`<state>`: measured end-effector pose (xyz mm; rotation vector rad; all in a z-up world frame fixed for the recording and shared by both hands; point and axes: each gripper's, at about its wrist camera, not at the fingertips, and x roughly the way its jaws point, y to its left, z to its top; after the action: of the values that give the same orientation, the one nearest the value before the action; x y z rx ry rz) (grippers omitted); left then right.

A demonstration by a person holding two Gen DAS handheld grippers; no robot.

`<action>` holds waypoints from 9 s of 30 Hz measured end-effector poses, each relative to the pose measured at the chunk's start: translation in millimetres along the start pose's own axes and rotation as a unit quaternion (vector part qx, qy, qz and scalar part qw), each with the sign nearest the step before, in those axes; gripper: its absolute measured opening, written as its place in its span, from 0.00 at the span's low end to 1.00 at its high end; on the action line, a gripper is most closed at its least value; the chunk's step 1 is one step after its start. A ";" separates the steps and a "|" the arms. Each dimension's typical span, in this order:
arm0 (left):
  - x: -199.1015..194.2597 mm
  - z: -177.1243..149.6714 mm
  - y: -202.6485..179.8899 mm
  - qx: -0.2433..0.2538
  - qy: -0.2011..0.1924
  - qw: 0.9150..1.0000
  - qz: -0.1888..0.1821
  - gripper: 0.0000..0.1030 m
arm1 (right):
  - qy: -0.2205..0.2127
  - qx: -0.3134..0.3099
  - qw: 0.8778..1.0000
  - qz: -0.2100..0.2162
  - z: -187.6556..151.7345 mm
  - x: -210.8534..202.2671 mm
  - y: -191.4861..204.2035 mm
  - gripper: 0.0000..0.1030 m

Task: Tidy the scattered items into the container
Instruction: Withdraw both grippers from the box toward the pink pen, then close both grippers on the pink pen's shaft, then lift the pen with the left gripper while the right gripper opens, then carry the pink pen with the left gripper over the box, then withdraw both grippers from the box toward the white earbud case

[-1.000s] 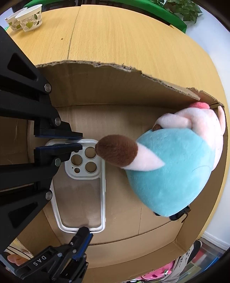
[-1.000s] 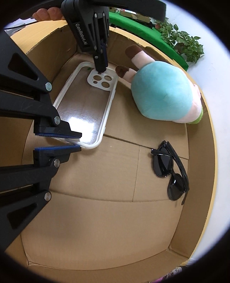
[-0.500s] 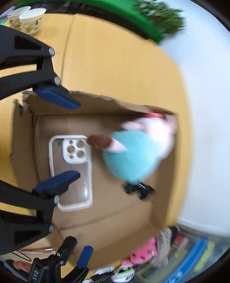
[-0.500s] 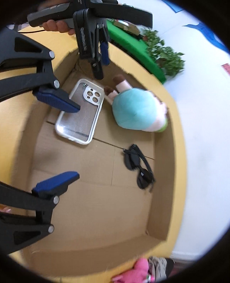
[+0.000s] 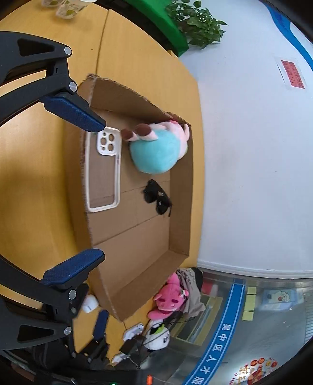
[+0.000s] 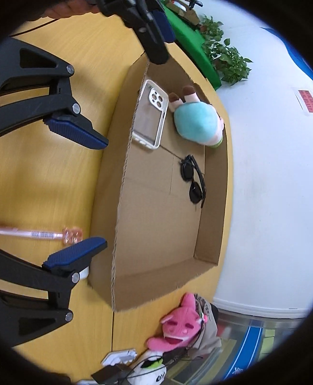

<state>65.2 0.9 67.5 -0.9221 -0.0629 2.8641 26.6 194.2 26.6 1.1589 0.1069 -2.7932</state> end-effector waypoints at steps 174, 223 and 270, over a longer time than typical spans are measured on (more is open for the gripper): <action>57.8 57.1 -75.6 -0.129 0.163 0.948 -0.241 0.09 | 0.011 0.030 0.985 0.167 -25.0 -31.6 -17.1 0.10; 279.0 189.9 -60.4 -0.064 0.204 0.962 -0.171 0.74 | 0.114 0.089 0.985 0.090 130.9 138.3 -90.8 0.58; 20.6 9.0 -65.3 -0.010 0.038 0.997 -0.060 0.99 | 0.009 0.026 1.000 -0.001 5.3 -24.6 -54.7 0.70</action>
<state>50.7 68.5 68.1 -0.9943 -0.1343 2.7215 32.8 249.8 48.9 1.1957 0.0373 -2.8031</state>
